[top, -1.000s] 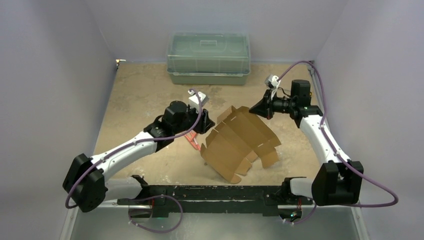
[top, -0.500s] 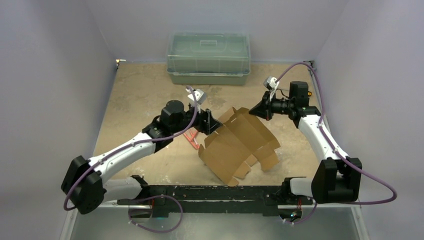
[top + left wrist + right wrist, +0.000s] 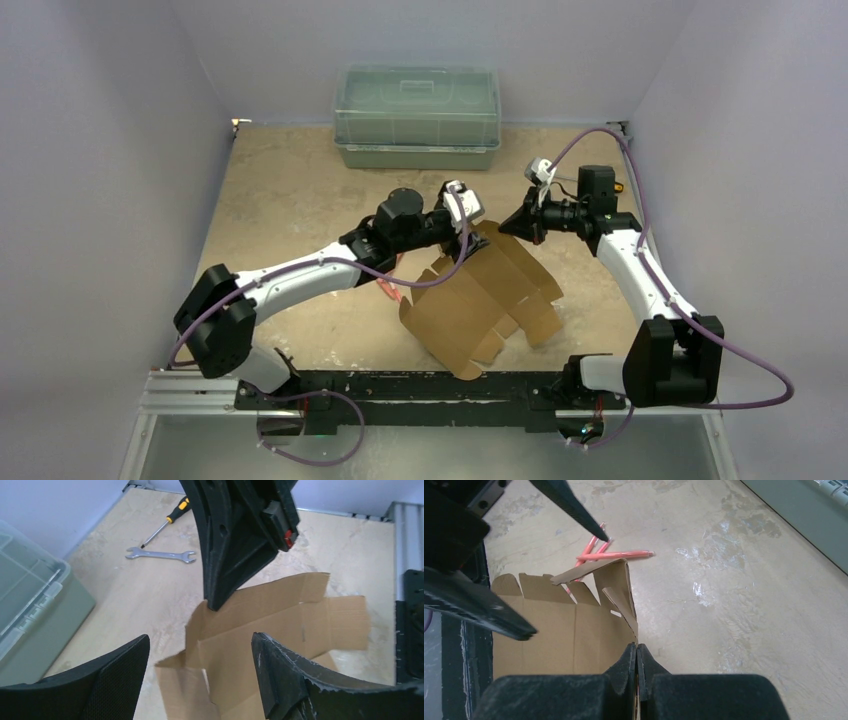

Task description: Fold the paper box

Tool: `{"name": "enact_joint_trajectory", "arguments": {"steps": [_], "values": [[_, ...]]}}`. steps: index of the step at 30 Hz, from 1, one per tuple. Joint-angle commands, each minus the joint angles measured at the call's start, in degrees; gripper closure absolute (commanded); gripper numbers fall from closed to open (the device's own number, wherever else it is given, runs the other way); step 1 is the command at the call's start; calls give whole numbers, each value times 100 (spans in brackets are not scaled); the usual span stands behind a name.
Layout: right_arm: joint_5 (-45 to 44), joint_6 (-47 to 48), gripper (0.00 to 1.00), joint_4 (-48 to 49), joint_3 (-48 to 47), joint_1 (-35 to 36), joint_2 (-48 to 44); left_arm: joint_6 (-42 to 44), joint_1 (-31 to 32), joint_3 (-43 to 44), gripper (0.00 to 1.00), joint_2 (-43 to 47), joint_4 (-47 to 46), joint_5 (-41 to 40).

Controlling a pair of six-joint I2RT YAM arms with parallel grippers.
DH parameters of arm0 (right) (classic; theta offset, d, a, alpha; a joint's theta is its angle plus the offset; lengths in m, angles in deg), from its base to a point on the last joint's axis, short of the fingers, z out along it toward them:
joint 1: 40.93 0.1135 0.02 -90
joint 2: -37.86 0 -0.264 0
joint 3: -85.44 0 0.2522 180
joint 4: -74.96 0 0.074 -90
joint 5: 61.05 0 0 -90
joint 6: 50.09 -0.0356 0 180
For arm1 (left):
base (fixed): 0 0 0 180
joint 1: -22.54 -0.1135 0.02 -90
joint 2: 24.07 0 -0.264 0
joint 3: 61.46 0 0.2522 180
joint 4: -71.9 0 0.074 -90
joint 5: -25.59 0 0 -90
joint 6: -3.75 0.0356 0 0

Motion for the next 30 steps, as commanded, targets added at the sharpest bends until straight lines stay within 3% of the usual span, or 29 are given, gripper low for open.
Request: {"name": "enact_joint_trajectory", "arguments": {"steps": [1, 9, 17, 20, 22, 25, 30], "values": [[188, 159, 100, -58, -41, 7, -48, 643, -37, 373, 27, -359, -396, -70], [256, 214, 100, -106, -49, 7, -92, 831, -38, 612, 53, -740, -347, -160], [269, 248, 100, -135, -50, 7, -100, 769, -38, 672, 100, -859, -311, 7], [270, 266, 97, -149, -26, 7, -109, 778, -38, 643, 100, -810, -207, 31], [181, 307, 74, -180, 8, 7, -139, 749, -37, 547, 100, -718, -240, -55], [67, 468, 57, -246, 75, 7, -166, 726, -47, 376, 100, -543, -332, -221], [-106, 913, 59, -592, 17, 7, -23, 704, -89, 243, 100, -376, -311, -356]]}}
